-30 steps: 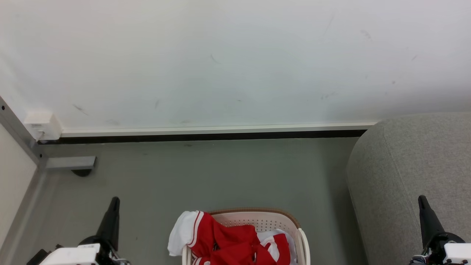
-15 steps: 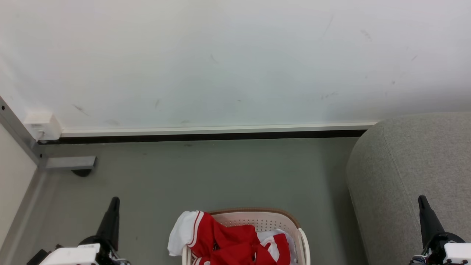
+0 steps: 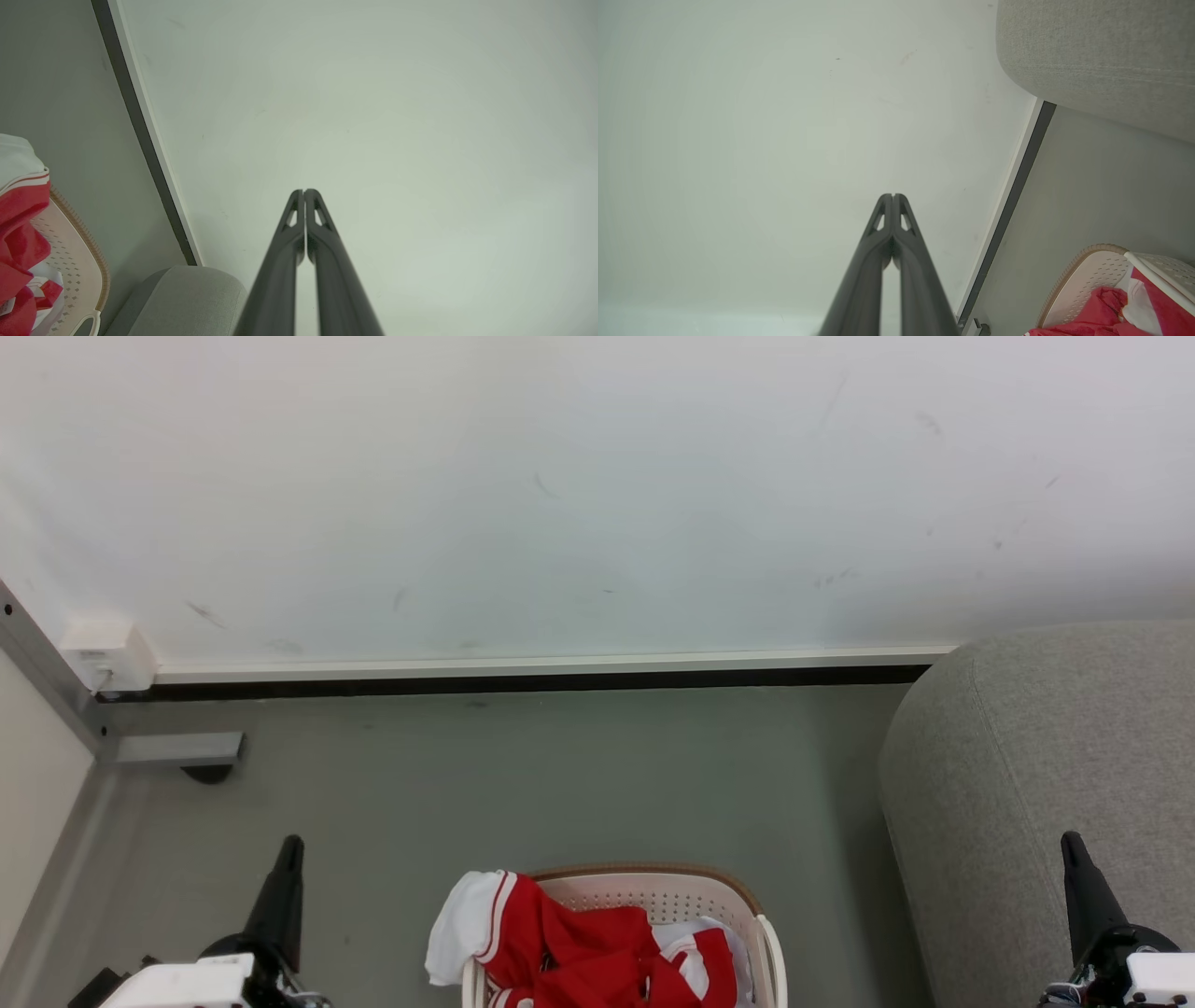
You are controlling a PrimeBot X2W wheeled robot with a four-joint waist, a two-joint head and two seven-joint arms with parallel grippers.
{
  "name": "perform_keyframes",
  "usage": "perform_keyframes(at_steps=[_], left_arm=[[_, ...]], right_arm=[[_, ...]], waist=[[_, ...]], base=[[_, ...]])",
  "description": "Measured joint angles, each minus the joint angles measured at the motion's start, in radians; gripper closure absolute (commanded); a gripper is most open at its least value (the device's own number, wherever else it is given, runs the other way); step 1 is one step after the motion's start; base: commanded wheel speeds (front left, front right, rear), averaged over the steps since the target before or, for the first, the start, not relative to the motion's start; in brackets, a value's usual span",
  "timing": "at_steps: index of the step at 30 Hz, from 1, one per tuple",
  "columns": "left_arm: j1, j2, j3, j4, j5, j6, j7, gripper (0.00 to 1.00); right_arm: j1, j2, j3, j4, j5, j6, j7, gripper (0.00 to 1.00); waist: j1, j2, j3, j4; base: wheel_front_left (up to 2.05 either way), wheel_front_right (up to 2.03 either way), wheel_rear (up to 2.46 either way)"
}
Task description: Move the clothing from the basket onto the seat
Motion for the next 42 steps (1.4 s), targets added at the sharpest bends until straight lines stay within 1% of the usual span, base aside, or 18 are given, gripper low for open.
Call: perform_keyframes(at_steps=[42], left_arm=[[0.0, 0.0, 0.0, 0.0, 0.0, 0.0, 0.0, 1.0]], right_arm=[[0.0, 0.0, 0.0, 0.0, 0.0, 0.0, 0.0, 1.0]], waist=[[0.0, 0.0, 0.0, 0.0]], base=[[0.0, 0.0, 0.0]])
